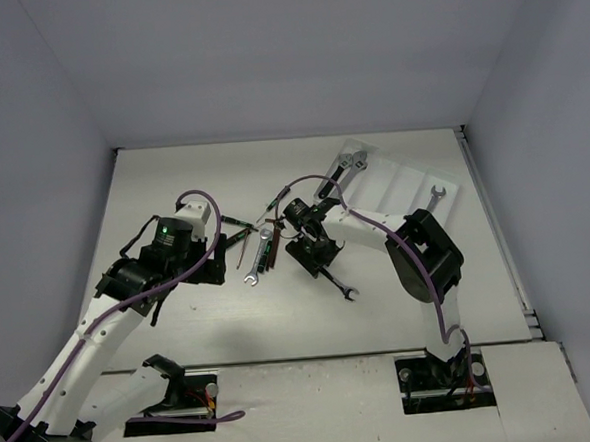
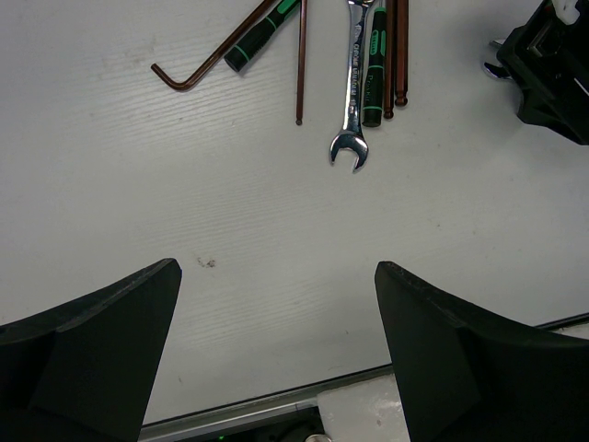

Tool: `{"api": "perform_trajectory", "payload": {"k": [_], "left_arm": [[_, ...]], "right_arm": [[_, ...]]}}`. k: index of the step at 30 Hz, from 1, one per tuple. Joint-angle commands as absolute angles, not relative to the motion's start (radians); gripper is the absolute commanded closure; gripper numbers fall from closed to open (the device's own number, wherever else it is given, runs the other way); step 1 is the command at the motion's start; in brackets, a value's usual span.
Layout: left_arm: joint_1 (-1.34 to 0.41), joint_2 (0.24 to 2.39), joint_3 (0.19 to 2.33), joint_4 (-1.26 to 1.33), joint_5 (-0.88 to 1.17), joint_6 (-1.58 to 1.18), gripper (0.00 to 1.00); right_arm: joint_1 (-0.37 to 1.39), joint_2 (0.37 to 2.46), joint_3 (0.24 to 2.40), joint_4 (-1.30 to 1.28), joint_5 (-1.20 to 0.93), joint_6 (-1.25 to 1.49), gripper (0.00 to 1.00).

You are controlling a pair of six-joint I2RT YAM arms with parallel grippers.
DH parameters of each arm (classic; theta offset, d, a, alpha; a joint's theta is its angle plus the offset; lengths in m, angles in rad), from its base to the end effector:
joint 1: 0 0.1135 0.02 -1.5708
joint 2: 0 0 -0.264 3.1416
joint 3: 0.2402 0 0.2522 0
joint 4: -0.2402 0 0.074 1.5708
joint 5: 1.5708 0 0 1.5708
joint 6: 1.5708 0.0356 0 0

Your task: Sort the tools into containers

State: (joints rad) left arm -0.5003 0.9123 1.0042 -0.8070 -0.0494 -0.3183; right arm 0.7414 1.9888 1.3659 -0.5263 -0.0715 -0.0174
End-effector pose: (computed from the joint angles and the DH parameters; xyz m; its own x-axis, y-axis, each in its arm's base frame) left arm 0.1584 -0.0846 0.3327 -0.6861 0.0189 -0.7272 0.2439 0.9478 -0.2055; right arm 0.2977 0.2760 0.1607 -0.6608 -0.6285 -0.4103 -0.7067 0.7051 0.0580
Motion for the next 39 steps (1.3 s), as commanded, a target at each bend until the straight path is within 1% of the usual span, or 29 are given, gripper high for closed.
{"api": "perform_trajectory", "payload": {"k": [1, 5, 8, 11, 14, 15, 16, 17, 24, 27, 35, 39], "left_arm": [[-0.499, 0.909, 1.042, -0.786, -0.051, -0.322, 0.15], [-0.498, 0.916, 1.042, -0.785, -0.051, -0.318, 0.15], [-0.498, 0.921, 1.043, -0.785, -0.052, -0.314, 0.15], [-0.498, 0.925, 1.046, -0.785, -0.052, -0.311, 0.15], [-0.499, 0.925, 1.046, -0.785, -0.053, -0.311, 0.15], [-0.499, 0.925, 1.045, -0.784, -0.054, -0.311, 0.15], [-0.498, 0.926, 1.045, -0.784, -0.054, -0.311, 0.15], [-0.497, 0.926, 1.044, -0.784, -0.054, -0.312, 0.15], [-0.499, 0.92, 1.042, -0.784, -0.062, -0.313, 0.15], [-0.497, 0.918, 1.042, -0.785, -0.066, -0.316, 0.15], [-0.499, 0.921, 1.039, -0.784, -0.066, -0.321, 0.15], [-0.499, 0.937, 1.041, -0.784, -0.07, -0.326, 0.15]], "right_arm": [[0.749, 2.017, 1.333, -0.551, -0.07, -0.018, 0.57], [0.749, 2.035, 1.31, -0.548, -0.109, -0.04, 0.62], [0.747, 2.049, 1.292, -0.544, -0.125, -0.052, 0.63], [0.747, 2.057, 1.283, -0.543, -0.129, -0.052, 0.69], [0.749, 2.06, 1.278, -0.54, -0.116, -0.045, 0.8], [0.749, 2.059, 1.279, -0.539, -0.099, -0.041, 0.9], [0.748, 2.057, 1.284, -0.539, -0.083, -0.037, 0.96], [0.747, 2.053, 1.288, -0.54, -0.071, -0.034, 1.0], [0.718, 1.957, 1.374, -0.538, -0.046, -0.002, 1.0], [0.679, 1.91, 1.401, -0.54, -0.02, 0.016, 1.0], [0.53, 1.798, 1.404, -0.541, -0.039, 0.051, 1.0], [0.414, 1.738, 1.408, -0.548, -0.049, 0.057, 1.0]]}}
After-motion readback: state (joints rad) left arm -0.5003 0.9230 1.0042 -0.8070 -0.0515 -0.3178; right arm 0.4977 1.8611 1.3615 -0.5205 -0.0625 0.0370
